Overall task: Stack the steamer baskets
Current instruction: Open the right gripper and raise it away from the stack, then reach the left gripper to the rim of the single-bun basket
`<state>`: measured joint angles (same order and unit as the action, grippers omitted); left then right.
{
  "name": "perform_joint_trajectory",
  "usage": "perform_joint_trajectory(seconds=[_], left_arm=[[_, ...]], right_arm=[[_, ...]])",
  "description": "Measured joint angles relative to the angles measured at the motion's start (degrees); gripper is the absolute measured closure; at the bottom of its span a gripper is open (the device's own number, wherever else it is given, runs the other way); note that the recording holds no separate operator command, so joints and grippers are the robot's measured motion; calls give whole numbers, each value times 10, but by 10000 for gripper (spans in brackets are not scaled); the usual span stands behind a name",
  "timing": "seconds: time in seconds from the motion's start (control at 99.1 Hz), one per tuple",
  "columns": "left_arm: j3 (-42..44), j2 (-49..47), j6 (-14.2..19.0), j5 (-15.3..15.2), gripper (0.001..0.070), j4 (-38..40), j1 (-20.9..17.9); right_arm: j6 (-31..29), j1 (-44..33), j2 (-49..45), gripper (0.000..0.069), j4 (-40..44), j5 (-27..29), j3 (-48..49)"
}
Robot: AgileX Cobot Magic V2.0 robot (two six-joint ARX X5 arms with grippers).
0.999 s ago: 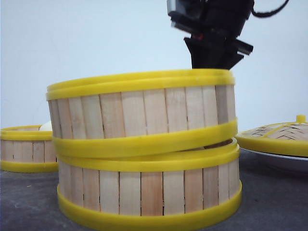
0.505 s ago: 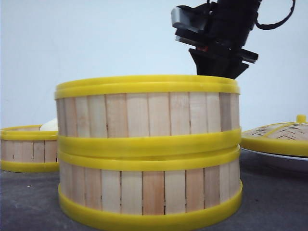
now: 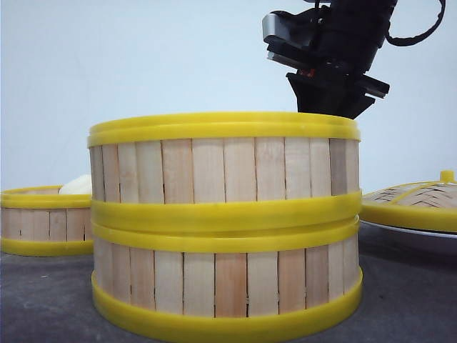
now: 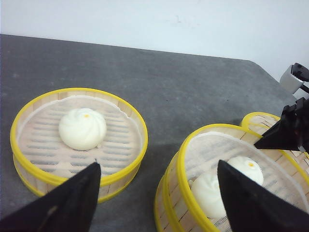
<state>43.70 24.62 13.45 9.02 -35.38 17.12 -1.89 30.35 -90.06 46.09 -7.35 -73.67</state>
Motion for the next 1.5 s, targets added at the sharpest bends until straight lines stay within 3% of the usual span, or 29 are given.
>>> perform_joint_trajectory(seconds=[0.182, 0.353, 0.464, 0.737, 1.1, 1.271, 1.504], left_arm=[[0, 0, -3, 0, 241, 0, 0], [0, 0, -3, 0, 241, 0, 0], [0, 0, -3, 0, 241, 0, 0], [0, 0, -5, -3, 241, -3, 0], [0, 0, -34, -46, 241, 0, 0], [0, 6, -36, -51, 241, 10, 0], [0, 55, -36, -94, 241, 35, 0]], right_arm=[[0, 0, 0, 647, 4, -1, 0], [-1, 0, 0, 451, 3, 0, 0], [-1, -1, 0, 404, -2, 1, 0], [-1, -4, 59, 395, -1, 2, -11], [-16, 8, 308, 399, -3, 5, -27], [-37, 28, 424, 399, 7, 17, -29], [-46, 38, 517, 399, 61, 48, -31]])
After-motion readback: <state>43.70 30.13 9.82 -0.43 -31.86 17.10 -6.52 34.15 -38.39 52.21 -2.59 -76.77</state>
